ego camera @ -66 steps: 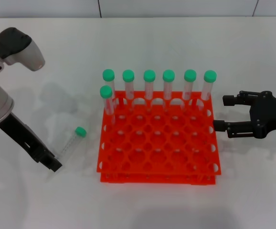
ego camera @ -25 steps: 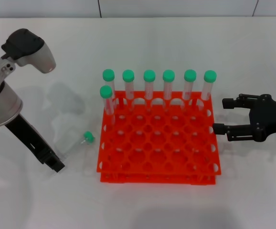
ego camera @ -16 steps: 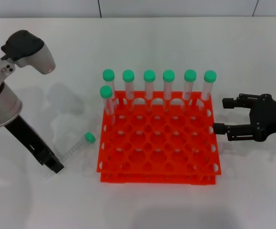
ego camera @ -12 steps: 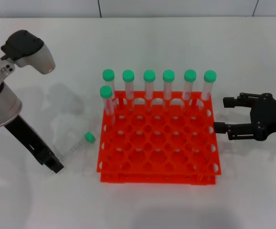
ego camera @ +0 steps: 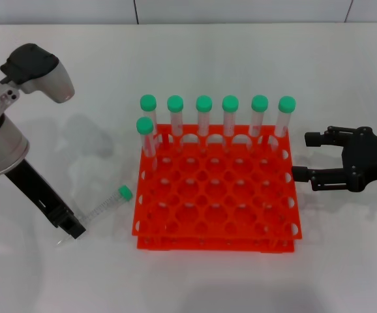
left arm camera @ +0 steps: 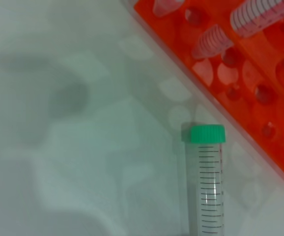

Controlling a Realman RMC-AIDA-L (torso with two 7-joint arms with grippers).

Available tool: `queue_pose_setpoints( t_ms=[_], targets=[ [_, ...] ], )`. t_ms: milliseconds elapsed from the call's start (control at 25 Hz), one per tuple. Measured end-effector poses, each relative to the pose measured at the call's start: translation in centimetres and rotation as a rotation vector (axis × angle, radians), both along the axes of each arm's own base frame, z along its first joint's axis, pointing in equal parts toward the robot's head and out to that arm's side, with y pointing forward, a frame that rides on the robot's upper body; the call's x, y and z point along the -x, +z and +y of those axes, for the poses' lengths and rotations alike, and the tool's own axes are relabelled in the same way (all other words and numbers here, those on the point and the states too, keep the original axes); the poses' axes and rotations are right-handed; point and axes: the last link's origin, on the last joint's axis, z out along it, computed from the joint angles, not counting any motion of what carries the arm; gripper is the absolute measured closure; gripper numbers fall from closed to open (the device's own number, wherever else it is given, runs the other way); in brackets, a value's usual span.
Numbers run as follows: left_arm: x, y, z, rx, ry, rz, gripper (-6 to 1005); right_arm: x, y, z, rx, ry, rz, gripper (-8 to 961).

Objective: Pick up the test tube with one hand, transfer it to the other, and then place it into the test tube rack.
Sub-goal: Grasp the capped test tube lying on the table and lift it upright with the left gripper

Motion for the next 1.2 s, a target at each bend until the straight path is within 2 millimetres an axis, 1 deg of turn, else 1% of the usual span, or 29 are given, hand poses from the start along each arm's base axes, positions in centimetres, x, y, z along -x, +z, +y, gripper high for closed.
queue_pose_setpoints(
  t_ms=[400, 760, 1040, 1200],
  targets=[
    [0.1, 0.1, -0.1, 0.004, 0.004, 0.0, 813, 0.0, 0.0, 0.0, -0.001, -0.001, 0.001, 130],
    [0.0, 0.6, 0.3, -0.022, 0.01, -0.023, 813, 0.0, 0.1, 0.0, -0.005, -0.001, 0.005, 130],
    [0.4, 1.6, 0.6, -0.079, 0.032, -0.083, 813, 0.2, 0.2, 0.1, -0.016, 0.006, 0.015, 130],
    [0.7, 2.5, 0.7, -0.135, 0.025, -0.119, 814, 0.1, 0.3, 0.2, -0.023, 0.003, 0.017, 130]
  ],
)
